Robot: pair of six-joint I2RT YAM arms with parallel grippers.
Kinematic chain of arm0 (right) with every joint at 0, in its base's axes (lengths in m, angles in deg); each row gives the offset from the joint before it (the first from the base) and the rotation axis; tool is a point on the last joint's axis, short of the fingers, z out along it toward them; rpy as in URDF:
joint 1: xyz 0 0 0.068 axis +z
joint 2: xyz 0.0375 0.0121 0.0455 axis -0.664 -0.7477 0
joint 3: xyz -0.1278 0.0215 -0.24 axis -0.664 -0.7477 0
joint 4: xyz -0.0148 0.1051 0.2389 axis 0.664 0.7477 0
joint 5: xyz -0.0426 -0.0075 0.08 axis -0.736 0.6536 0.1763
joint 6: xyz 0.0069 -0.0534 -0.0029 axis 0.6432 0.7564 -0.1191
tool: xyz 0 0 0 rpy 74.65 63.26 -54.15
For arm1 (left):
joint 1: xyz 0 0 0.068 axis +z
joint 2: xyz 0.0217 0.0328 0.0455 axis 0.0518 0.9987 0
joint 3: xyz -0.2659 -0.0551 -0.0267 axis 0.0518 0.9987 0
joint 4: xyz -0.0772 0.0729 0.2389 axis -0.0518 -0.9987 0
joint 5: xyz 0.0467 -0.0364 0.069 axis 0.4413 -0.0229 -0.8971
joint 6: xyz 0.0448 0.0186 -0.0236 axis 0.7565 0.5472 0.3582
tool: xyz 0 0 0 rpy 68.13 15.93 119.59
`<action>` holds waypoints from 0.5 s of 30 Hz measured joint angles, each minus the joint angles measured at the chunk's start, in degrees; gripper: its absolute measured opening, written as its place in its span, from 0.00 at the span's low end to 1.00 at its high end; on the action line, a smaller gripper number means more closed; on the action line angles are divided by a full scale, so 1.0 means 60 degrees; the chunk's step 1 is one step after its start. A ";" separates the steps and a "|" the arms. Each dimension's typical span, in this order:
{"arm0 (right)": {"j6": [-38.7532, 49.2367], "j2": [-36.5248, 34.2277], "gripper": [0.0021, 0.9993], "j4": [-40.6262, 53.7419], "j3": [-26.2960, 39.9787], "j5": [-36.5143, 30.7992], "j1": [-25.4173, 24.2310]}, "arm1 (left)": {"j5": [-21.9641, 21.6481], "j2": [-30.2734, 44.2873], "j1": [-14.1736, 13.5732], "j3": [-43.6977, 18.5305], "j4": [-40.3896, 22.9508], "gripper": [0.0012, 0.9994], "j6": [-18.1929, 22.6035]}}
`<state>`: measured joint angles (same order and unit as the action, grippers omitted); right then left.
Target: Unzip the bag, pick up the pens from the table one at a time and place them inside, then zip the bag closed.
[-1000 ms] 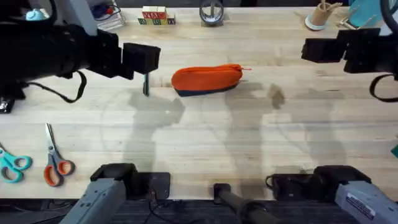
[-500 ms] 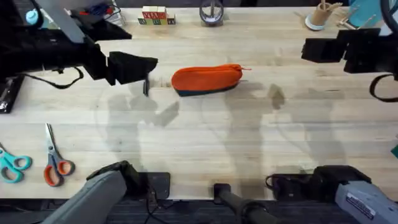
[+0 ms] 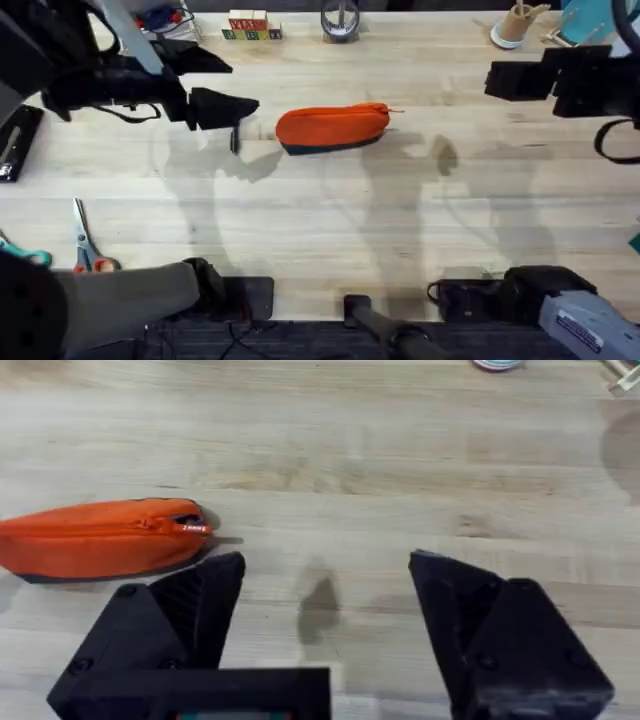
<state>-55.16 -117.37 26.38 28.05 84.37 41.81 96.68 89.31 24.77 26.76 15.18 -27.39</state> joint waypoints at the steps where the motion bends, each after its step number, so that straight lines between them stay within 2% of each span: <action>1: 0.0000 0.0000 1.00 0.0000 0.0000 0.0000 0.0000 | 0.0068 0.0157 0.0000 0.0000 0.0037 0.99 0.0125; 5: 0.0000 0.0000 1.00 0.0000 0.0000 -0.0001 0.0000 | 0.0509 0.0807 0.0000 -0.0007 -0.0159 0.99 0.1011; 7: 0.0003 0.0000 1.00 0.0000 0.0000 0.0000 0.0000 | 0.0822 0.1140 0.0000 -0.0011 -0.0599 0.99 0.1849; 11: 0.0000 0.0000 1.00 0.0000 0.0000 -0.0001 0.0000 | 0.1431 0.1828 0.0000 -0.0011 -0.1608 0.99 0.3977; 15: 0.0000 -0.0001 1.00 0.0000 0.0000 0.0000 0.0000 | 0.1742 0.2459 0.0000 -0.0015 -0.1908 0.99 0.5388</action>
<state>-55.16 -117.38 26.38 28.05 84.37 41.81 107.13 104.07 24.77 26.67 3.73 4.93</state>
